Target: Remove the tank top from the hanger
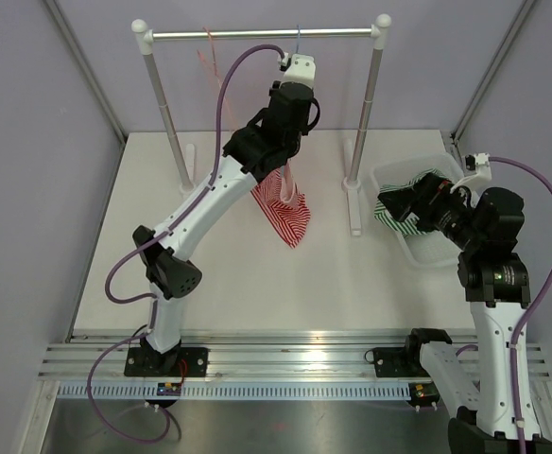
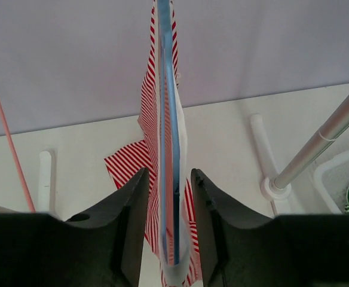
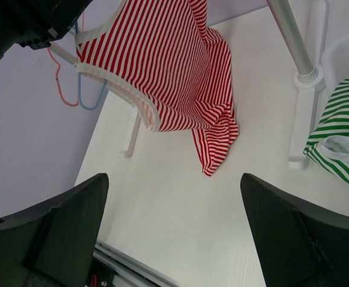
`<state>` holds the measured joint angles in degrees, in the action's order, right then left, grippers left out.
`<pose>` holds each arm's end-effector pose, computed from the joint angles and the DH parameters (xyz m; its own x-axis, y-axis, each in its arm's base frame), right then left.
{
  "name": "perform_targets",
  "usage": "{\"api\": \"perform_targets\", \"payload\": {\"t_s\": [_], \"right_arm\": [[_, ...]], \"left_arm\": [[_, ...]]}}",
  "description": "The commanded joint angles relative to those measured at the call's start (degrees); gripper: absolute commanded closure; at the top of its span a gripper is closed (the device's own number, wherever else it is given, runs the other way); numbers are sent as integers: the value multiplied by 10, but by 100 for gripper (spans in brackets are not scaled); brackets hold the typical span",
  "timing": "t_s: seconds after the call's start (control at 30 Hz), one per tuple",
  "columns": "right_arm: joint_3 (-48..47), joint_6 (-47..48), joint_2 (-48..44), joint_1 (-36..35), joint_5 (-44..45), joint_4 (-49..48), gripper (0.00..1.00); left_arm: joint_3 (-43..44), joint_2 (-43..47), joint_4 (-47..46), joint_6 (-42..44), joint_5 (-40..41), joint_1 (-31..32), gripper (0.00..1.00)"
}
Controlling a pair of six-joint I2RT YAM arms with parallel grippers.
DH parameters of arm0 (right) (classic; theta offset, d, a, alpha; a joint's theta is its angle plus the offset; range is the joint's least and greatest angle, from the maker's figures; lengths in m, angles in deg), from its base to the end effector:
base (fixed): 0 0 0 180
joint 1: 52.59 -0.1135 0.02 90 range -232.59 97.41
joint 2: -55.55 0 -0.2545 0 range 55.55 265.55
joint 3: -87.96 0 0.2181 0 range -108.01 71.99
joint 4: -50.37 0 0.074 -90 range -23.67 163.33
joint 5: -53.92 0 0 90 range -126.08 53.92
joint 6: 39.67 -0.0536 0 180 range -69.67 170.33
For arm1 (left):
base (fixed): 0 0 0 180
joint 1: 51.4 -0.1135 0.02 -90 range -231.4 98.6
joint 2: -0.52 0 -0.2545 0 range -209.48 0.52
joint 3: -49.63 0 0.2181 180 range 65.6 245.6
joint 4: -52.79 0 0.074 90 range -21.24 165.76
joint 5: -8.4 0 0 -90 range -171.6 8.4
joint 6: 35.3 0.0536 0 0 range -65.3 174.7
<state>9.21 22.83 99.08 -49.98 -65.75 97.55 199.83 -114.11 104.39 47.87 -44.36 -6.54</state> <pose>0.1327 0.0205 0.3896 -0.3887 0.4193 -0.8204 -0.2984 0.7851 0.5427 0.3175 -0.2702 0.4395 -0.2121 0.0775 -0.9742 0.1249 0.9908 0.0516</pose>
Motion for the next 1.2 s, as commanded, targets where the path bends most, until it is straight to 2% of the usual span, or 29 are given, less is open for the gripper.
{"api": "perform_targets", "payload": {"t_s": [0.0,0.1,0.13,0.17,0.23,0.27,0.73,0.97,1.07,1.17], "right_arm": [[6,-8,9,-5,-15,-13,1],[10,-8,8,-5,-12,-18,1],[9,-8,7,-5,-11,-18,1],[8,-8,7,-5,-11,-17,1],[7,-8,9,-5,-10,-17,0],[6,-8,9,-5,-10,-18,1],[-15,9,28,-5,-22,-22,1],[-56,18,88,-5,-27,-20,0],[-66,11,119,-5,-65,-33,0],[-55,-33,154,-5,-139,-117,1]], "left_arm": [[30,-3,-54,2,-16,4,64],[30,-5,-54,2,-22,-5,68],[31,-7,-50,-1,-26,-12,73],[32,-7,-47,-5,-34,-15,85],[31,-4,-42,-10,-39,-19,97],[32,-2,-41,-10,-41,-20,100],[33,97,-29,-12,-94,-21,100],[-30,173,-29,-27,-129,-13,100],[-51,203,-16,-33,-148,-7,100],[-99,247,6,-52,-182,1,100]]}}
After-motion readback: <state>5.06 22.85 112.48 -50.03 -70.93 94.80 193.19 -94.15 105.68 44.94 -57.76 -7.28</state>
